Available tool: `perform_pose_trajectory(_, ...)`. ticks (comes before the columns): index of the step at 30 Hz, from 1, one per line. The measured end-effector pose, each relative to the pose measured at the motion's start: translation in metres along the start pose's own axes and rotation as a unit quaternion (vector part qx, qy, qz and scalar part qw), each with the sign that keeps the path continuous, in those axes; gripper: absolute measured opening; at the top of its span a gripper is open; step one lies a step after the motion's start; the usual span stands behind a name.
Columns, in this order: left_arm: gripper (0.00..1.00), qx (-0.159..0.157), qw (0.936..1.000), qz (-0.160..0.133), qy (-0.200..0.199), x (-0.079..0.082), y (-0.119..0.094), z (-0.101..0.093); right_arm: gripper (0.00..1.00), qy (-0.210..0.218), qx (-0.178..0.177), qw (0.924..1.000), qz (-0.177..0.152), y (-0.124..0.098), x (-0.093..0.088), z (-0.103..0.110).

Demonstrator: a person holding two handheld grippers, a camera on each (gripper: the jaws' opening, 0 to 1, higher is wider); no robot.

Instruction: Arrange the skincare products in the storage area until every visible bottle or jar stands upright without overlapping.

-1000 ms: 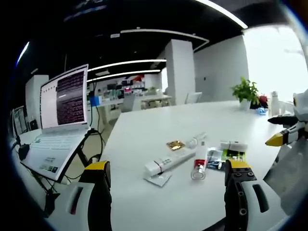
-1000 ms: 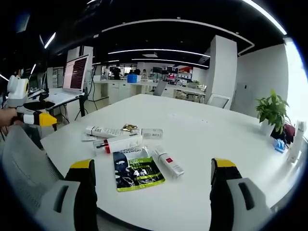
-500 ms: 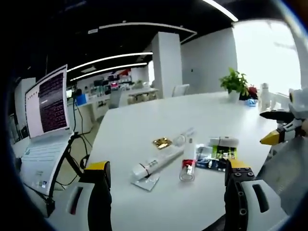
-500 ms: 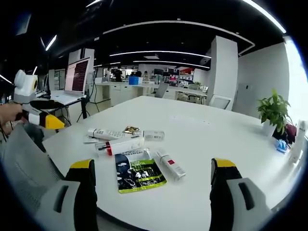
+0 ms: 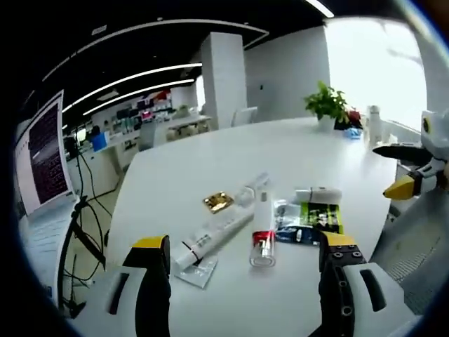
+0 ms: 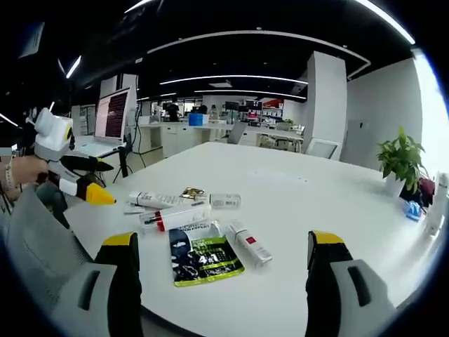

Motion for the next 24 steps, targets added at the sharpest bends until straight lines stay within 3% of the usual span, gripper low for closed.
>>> perform_pose_trajectory(4,0.83,-0.024,0.9995,0.015,0.014,0.002,0.014,-0.007,1.00,0.001,0.001,1.0000,-0.002,0.001,0.002,-0.001)
perform_pose_trajectory(8,0.88,-0.057,0.9967,0.043,0.038,0.001,0.029,-0.017,1.00,0.001,0.003,1.0000,-0.002,0.003,0.004,-0.001)
perform_pose_trajectory(9,0.88,-0.060,0.9958,0.059,0.038,-0.001,0.033,-0.018,1.00,0.000,0.003,1.0000,-0.003,0.003,0.004,-0.001)
perform_pose_trajectory(15,0.80,-0.067,0.9944,0.064,0.051,0.001,0.051,-0.021,1.00,0.006,0.007,1.0000,-0.001,0.006,0.003,-0.002)
perform_pose_trajectory(24,0.66,-0.084,0.9878,0.107,0.076,0.000,0.080,-0.022,1.00,-0.002,0.015,0.9999,0.003,0.007,0.001,0.004)
Point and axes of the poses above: the point that each gripper's makers call its tool centre point, and the gripper's own axes: y roughly forward along the fingers, z roughly to its left, x roughly out of its top, the point moved 3 cm from there along -y, roughly backward along the fingers, and after that the axes turned 12 degrees about z, right-handed, at the moved point
